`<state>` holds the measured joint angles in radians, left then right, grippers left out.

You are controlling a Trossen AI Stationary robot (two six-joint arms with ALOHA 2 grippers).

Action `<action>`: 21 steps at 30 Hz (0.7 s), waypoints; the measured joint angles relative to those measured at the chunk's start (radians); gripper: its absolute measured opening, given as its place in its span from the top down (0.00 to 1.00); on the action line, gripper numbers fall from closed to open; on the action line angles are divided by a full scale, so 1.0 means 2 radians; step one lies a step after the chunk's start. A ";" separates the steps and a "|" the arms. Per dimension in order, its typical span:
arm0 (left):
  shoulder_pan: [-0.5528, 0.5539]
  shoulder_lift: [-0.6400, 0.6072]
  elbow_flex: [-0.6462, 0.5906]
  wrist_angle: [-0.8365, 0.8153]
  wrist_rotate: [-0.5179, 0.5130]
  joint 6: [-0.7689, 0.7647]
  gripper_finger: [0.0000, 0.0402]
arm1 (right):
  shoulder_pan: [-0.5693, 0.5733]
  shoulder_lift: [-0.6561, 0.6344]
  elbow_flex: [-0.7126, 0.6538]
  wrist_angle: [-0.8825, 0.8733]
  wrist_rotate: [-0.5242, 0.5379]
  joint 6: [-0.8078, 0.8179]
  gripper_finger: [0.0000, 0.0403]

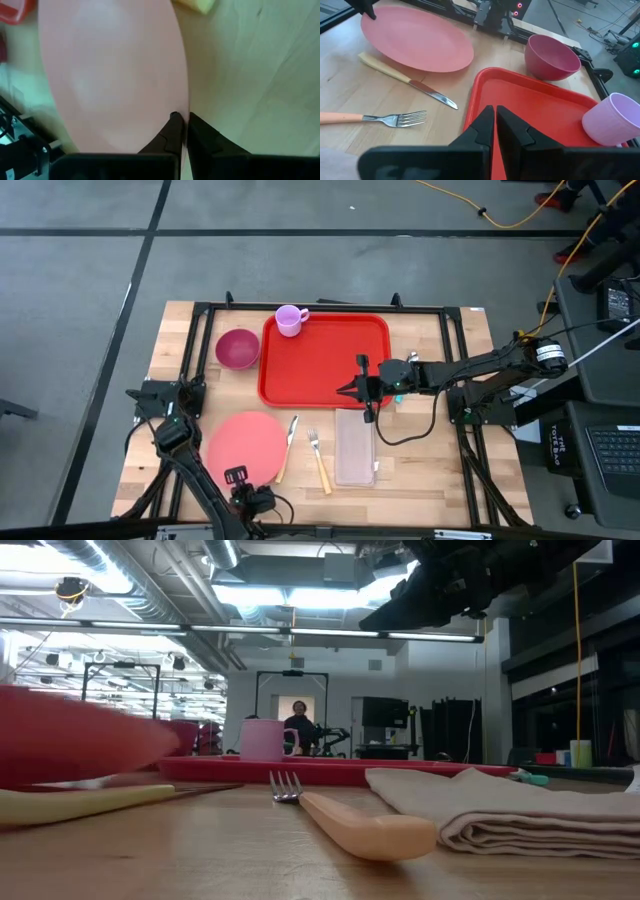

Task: Set up tray
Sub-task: Put the pink plate on the bottom left of the orange tray

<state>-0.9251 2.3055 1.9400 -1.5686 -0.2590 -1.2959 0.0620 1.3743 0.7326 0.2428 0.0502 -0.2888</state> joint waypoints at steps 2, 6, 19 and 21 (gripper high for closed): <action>0.003 -0.011 0.000 0.000 -0.004 0.002 0.99 | 0.000 0.000 0.000 0.000 0.000 0.000 0.94; 0.011 -0.026 0.000 0.000 -0.029 0.014 0.99 | 0.000 0.000 0.000 0.000 0.000 0.000 0.94; 0.028 -0.040 0.000 -0.001 -0.071 0.058 1.00 | 0.000 0.000 0.000 -0.001 -0.001 0.011 0.94; 0.027 -0.046 0.000 0.000 -0.077 0.056 1.00 | 0.000 0.000 0.000 -0.001 -0.001 0.013 0.94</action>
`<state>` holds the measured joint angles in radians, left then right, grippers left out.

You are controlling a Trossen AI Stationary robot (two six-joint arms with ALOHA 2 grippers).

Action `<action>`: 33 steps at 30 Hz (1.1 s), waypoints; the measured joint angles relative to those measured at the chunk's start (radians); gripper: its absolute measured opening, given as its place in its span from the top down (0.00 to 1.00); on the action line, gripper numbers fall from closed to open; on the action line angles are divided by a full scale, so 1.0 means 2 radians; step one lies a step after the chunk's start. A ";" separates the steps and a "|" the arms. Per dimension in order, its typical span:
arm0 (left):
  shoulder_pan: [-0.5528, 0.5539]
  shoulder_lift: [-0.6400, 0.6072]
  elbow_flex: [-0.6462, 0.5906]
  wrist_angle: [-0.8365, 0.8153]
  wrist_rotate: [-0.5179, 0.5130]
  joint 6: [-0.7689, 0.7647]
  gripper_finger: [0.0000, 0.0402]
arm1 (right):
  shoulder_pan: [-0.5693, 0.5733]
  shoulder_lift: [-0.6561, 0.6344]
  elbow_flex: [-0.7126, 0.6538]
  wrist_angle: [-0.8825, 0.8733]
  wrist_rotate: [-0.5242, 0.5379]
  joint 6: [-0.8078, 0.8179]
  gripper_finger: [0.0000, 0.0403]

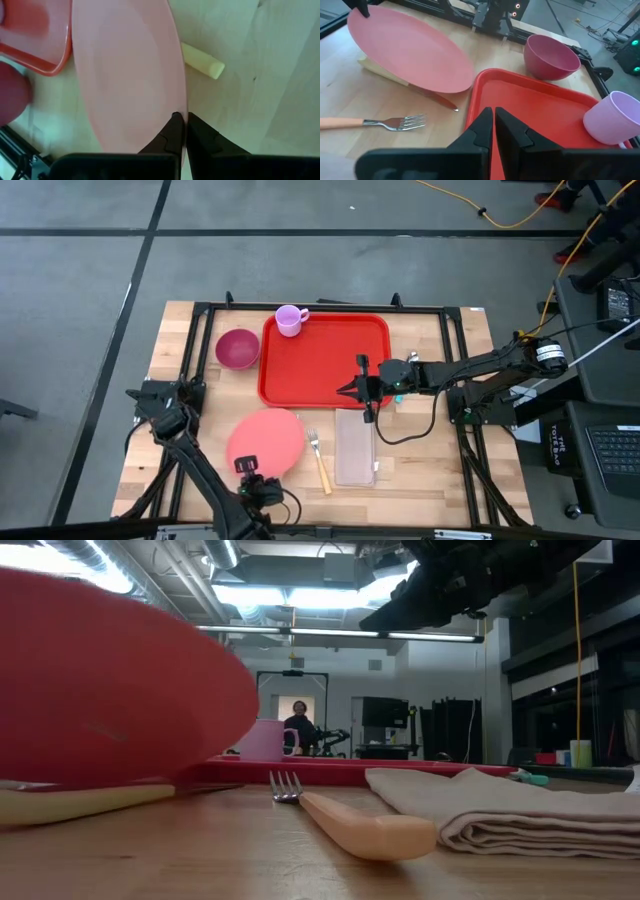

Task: Set up tray
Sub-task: Put the pink plate on the bottom left of the orange tray

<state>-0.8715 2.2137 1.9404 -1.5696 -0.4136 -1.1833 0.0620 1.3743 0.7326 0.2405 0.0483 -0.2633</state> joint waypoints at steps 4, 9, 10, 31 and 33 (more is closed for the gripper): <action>0.000 -0.016 0.000 0.000 0.015 0.010 1.00 | 0.000 0.000 0.000 0.000 0.000 0.011 0.94; -0.005 -0.042 0.000 0.000 0.022 0.010 1.00 | 0.000 0.000 0.000 0.000 0.000 0.013 0.94; -0.007 -0.049 0.000 0.000 0.016 0.010 1.00 | 0.000 0.000 0.000 0.000 0.000 0.016 0.94; -0.011 -0.133 0.000 -0.001 -0.224 0.228 0.99 | 0.004 -0.002 0.000 0.008 -0.009 0.026 0.94; -0.008 -0.133 0.000 -0.001 -0.226 0.243 0.99 | 0.004 -0.010 0.000 0.017 -0.004 0.026 0.94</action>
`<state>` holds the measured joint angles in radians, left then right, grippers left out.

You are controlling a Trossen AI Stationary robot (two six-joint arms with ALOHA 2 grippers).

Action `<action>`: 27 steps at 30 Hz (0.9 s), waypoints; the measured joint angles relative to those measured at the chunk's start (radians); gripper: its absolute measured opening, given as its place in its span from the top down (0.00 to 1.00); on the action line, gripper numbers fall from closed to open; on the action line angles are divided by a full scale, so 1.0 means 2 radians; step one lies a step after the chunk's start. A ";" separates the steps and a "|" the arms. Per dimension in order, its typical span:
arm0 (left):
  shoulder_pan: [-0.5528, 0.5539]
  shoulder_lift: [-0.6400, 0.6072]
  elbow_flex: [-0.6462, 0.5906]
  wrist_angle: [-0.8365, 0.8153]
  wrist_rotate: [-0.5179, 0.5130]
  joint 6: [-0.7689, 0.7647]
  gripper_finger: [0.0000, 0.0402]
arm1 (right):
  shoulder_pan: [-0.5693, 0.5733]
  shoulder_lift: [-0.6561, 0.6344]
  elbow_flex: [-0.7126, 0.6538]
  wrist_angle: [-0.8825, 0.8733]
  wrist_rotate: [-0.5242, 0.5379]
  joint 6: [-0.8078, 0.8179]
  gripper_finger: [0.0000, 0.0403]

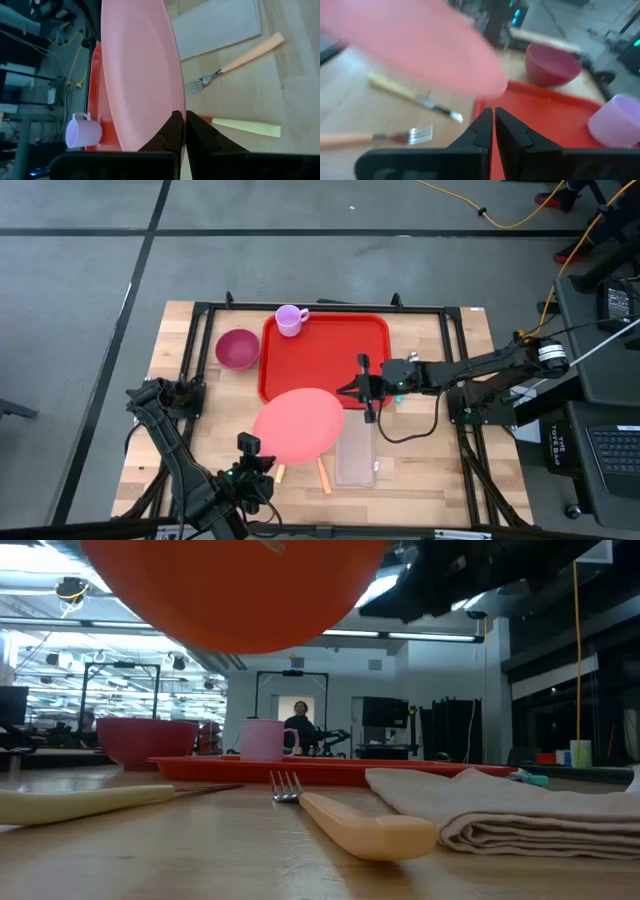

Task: Set up tray
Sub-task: Put the pink plate on the bottom left of the orange tray

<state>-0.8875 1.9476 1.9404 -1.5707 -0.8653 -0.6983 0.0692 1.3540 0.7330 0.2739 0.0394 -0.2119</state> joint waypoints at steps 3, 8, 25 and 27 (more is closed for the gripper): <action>0.010 0.000 0.000 0.000 0.000 0.013 0.99 | 0.000 -0.021 0.004 -0.004 0.000 0.001 0.94; 0.024 0.000 0.000 0.000 -0.008 0.044 0.99 | 0.000 -0.067 0.005 -0.019 0.007 0.000 0.94; 0.120 0.000 -0.121 0.000 -0.004 0.083 0.99 | 0.000 -0.107 0.006 -0.055 0.011 0.012 0.97; 0.133 0.000 -0.131 0.001 -0.004 0.085 0.99 | 0.000 -0.106 0.006 -0.054 0.011 0.014 0.96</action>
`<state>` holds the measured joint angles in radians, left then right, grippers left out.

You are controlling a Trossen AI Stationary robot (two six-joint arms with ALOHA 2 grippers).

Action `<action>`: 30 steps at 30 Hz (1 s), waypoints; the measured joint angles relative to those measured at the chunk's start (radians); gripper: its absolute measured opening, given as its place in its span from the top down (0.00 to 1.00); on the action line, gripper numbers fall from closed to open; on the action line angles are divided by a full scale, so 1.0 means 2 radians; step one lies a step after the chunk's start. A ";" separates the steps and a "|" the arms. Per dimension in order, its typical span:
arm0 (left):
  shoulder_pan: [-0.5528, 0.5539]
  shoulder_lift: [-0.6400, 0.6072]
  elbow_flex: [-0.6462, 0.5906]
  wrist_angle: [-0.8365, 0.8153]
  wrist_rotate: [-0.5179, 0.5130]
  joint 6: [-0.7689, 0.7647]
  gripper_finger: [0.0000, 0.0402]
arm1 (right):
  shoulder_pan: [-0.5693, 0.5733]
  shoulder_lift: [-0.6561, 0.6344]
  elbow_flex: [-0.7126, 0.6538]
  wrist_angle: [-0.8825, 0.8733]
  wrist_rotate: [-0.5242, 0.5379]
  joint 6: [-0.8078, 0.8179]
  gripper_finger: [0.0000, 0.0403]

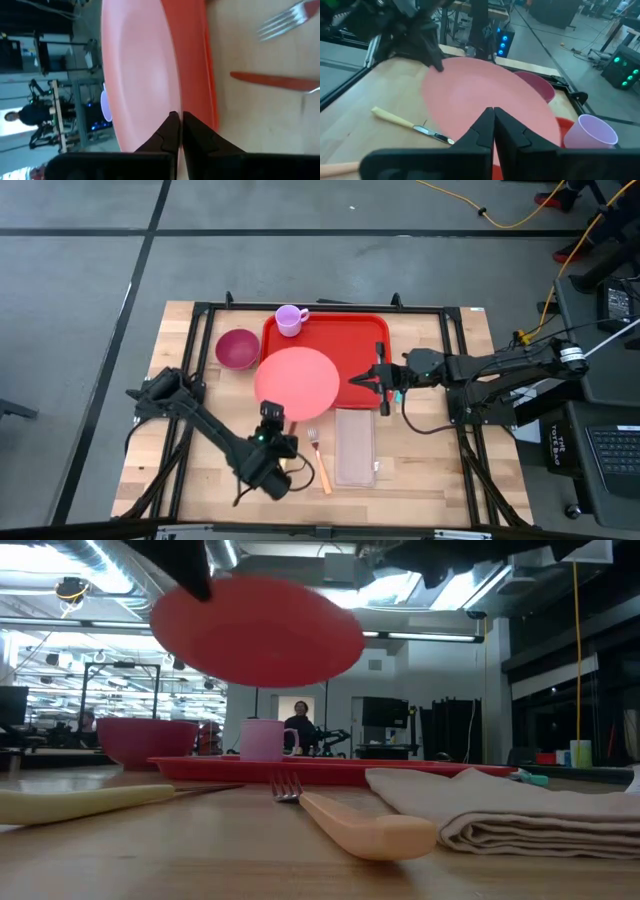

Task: Set up tray
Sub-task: Put the pink plate on the bottom left of the orange tray

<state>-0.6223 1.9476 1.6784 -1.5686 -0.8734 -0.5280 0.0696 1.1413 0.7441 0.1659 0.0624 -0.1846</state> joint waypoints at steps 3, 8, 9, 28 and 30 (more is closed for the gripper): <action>0.021 0.000 -0.019 0.003 0.000 0.001 0.99 | 0.000 0.000 0.000 0.001 0.009 -0.001 0.97; 0.051 0.000 -0.055 0.039 -0.005 0.018 0.99 | -0.001 0.000 0.000 0.001 0.025 -0.014 0.99; 0.055 0.000 -0.061 0.051 -0.009 0.027 0.99 | -0.001 0.000 0.000 0.000 0.025 -0.016 0.98; 0.090 0.000 -0.161 0.235 0.013 0.033 0.99 | -0.001 0.000 0.000 -0.003 0.026 -0.013 0.95; 0.094 0.000 -0.167 0.253 0.013 0.056 0.99 | -0.001 0.001 0.000 -0.002 0.026 -0.013 0.96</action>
<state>-0.4350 1.9476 1.3453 -1.0629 -0.8471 -0.4154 0.0685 1.1443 0.7441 0.1613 0.1139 -0.2096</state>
